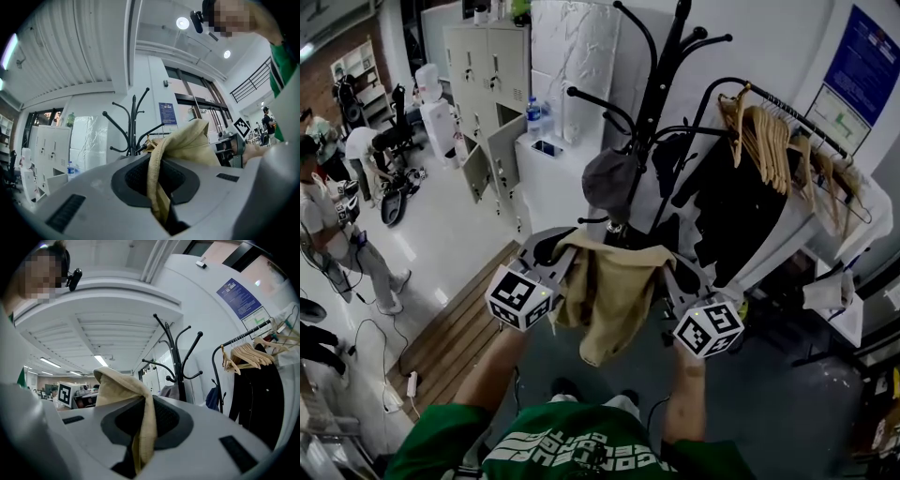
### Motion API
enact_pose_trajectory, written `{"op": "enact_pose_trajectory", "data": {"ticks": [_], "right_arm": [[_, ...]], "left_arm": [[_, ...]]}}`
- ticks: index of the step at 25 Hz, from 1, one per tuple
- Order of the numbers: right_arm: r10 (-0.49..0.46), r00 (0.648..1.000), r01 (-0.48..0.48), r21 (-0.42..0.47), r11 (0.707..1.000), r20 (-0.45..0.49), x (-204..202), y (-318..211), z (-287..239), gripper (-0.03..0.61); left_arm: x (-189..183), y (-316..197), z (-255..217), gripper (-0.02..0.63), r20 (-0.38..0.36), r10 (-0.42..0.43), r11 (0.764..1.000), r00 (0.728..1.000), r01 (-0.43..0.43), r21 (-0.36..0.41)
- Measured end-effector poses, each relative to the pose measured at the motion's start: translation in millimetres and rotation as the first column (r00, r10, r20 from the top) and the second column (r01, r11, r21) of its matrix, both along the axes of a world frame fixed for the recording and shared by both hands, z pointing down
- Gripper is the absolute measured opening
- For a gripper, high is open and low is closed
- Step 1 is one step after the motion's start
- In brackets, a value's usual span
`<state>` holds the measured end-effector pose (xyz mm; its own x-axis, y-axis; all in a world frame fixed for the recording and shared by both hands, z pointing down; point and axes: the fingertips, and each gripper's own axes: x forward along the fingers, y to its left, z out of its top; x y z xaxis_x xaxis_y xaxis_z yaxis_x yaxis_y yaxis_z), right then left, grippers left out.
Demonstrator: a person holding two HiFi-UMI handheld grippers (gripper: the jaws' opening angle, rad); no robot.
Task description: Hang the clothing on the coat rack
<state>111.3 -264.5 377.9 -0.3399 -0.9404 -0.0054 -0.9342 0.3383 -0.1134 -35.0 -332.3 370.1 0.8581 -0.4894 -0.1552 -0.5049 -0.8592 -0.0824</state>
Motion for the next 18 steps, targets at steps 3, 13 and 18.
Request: {"op": "enact_pose_trajectory", "data": {"ticks": [3, 13, 18], "right_arm": [[-0.016, 1.000, 0.016, 0.005, 1.000, 0.004, 3, -8, -1, 0.051], [-0.107, 0.994, 0.107, 0.006, 0.994, 0.000, 31, -39, -8, 0.051], [-0.137, 0.991, 0.137, 0.010, 0.991, -0.004, 45, -51, -11, 0.051]], "left_arm": [[3, -7, -2, 0.020, 0.006, -0.016, 1.000, 1.000, 0.016, 0.005], [25, -25, -9, 0.020, -0.007, -0.109, 0.994, 0.994, 0.109, 0.006], [38, -33, -11, 0.020, -0.015, -0.141, 0.990, 0.990, 0.141, 0.009]]}}
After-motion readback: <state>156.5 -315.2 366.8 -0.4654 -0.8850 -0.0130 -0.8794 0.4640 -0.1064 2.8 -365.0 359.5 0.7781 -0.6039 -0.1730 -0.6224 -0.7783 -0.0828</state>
